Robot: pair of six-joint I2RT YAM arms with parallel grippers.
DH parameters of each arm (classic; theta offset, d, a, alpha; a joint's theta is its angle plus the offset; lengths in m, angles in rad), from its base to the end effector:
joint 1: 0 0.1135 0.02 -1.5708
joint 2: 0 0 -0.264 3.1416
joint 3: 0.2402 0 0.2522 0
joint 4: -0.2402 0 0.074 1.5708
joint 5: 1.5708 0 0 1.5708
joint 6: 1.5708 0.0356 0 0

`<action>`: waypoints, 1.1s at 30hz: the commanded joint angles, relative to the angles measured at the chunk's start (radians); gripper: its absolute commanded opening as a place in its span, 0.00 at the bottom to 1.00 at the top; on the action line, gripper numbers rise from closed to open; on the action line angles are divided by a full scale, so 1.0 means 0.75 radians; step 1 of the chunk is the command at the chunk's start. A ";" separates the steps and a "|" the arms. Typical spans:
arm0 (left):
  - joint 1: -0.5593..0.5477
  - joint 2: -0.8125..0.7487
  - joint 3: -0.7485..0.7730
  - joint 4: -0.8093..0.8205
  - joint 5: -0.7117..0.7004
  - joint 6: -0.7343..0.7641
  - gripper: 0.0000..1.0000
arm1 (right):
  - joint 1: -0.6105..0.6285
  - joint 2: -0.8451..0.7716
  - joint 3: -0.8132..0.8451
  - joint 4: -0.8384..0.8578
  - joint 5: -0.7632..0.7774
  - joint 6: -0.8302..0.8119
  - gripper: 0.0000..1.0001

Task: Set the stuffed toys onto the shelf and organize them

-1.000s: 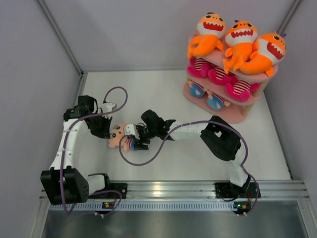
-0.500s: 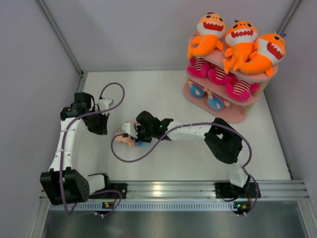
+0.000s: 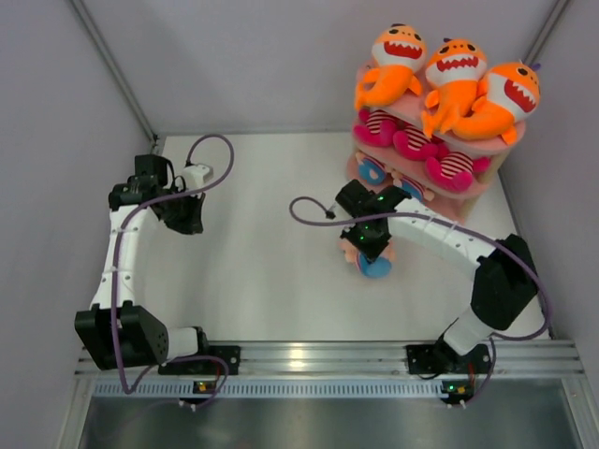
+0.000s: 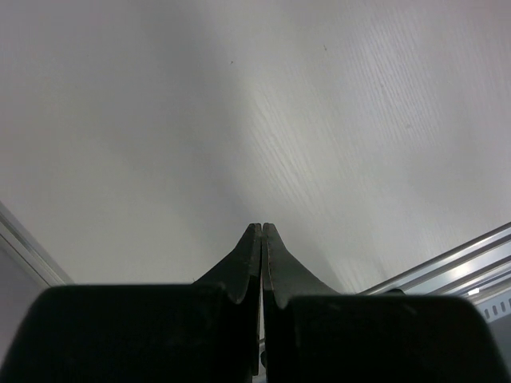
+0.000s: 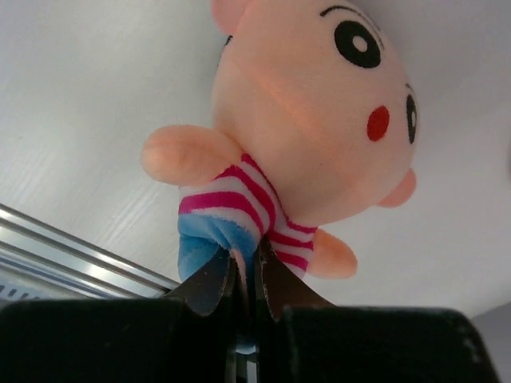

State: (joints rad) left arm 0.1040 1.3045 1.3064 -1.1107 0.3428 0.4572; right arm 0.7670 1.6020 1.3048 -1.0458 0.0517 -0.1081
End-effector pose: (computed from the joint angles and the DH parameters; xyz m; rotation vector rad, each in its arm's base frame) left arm 0.2432 0.0134 0.3324 0.5598 2.5355 -0.2626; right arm 0.2207 0.2102 0.2563 -1.2249 2.6388 0.0365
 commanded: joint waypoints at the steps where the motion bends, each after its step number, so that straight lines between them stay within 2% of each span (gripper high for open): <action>1: 0.007 0.007 0.052 0.014 0.071 0.045 0.00 | -0.141 -0.168 0.033 -0.205 0.158 0.197 0.00; 5: 0.005 0.007 0.044 0.014 0.054 0.078 0.00 | -0.211 -0.203 0.074 -0.238 0.440 0.177 0.00; 9: 0.007 0.003 0.044 0.016 0.046 0.094 0.00 | -0.233 -0.169 0.064 -0.240 0.548 0.067 0.00; 12: 0.007 0.007 0.044 0.014 0.050 0.094 0.00 | -0.239 -0.069 0.040 -0.398 0.740 0.038 0.00; 15: 0.007 0.016 0.042 0.014 0.062 0.098 0.00 | -0.268 -0.050 -0.019 -0.452 0.864 0.064 0.00; 19: 0.007 0.032 0.042 0.016 0.093 0.098 0.00 | -0.282 -0.119 -0.065 -0.367 0.923 -0.003 0.00; 22: 0.007 0.040 0.046 0.014 0.093 0.096 0.00 | -0.282 -0.121 -0.071 -0.326 1.082 -0.044 0.00; 29: 0.007 0.028 0.044 0.014 0.081 0.098 0.00 | -0.227 -0.005 -0.152 -0.109 1.401 -0.144 0.00; 33: 0.007 0.032 0.036 0.014 0.071 0.106 0.00 | -0.227 0.056 -0.159 -0.032 1.451 -0.160 0.00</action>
State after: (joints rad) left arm 0.1040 1.3361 1.3102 -1.1110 0.3809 0.5201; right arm 0.5884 1.6199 1.1881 -1.1778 1.0077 -0.1894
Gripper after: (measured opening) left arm 0.012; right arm 0.049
